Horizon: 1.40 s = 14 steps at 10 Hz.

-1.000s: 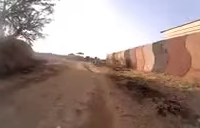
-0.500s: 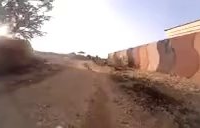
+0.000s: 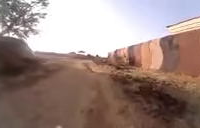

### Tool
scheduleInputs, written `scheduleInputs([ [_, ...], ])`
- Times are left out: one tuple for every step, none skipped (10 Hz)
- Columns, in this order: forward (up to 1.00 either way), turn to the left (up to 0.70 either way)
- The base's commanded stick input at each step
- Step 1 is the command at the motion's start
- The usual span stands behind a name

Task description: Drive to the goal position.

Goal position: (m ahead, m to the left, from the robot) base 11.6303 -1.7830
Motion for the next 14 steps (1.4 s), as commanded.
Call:
scheduleInputs([
  [0.70, 0.00],
  [0.70, 0.00],
  [0.70, 0.00],
  [0.70, 0.00],
  [0.70, 0.00],
  [0.70, 0.00],
  [0.70, 0.00],
  [0.70, 0.00],
  [0.70, 0.00],
  [0.70, 0.00],
  [0.70, 0.00],
  [0.70, 0.00],
  [0.70, 0.00],
  [0.70, 0.00],
])
